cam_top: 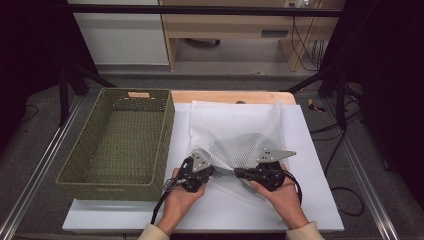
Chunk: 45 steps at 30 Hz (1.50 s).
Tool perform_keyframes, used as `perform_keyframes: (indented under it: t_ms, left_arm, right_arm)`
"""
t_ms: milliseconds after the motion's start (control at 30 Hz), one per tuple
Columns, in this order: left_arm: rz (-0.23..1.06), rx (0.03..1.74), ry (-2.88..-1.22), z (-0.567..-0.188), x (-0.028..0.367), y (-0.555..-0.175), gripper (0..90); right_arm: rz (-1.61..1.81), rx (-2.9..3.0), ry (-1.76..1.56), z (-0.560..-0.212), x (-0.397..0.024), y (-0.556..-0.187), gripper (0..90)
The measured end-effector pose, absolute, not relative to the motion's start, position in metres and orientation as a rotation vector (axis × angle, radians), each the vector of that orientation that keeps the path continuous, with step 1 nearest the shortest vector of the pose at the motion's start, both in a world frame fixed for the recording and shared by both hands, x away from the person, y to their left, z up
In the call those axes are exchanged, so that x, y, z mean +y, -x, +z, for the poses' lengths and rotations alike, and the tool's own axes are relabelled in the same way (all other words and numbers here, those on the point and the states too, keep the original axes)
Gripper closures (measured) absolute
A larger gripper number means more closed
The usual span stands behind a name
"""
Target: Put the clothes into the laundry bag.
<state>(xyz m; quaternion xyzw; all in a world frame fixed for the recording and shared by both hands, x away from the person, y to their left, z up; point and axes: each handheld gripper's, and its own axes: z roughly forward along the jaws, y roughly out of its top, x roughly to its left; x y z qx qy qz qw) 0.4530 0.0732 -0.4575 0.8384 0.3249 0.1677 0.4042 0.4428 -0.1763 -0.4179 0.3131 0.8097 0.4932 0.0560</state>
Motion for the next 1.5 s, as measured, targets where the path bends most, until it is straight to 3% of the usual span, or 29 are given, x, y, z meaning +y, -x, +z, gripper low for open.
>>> perform_keyframes:
  t_ms: [367,700,1500]
  left_arm:
    - [0.426,0.794,-2.139,-0.457,0.070,-0.445,90.0]
    - [0.368,0.784,-2.256,-0.472,0.064,-0.439,90.0]
    - [0.461,0.834,-2.134,-0.471,0.052,-0.468,90.0]
  right_arm:
    - [1.493,2.455,-0.950,-0.419,-0.176,-0.443,89.7]
    - [1.507,2.448,-0.945,-0.417,-0.175,-0.442,89.7]
    - [1.525,2.482,-0.913,-0.413,-0.168,-0.437,89.8]
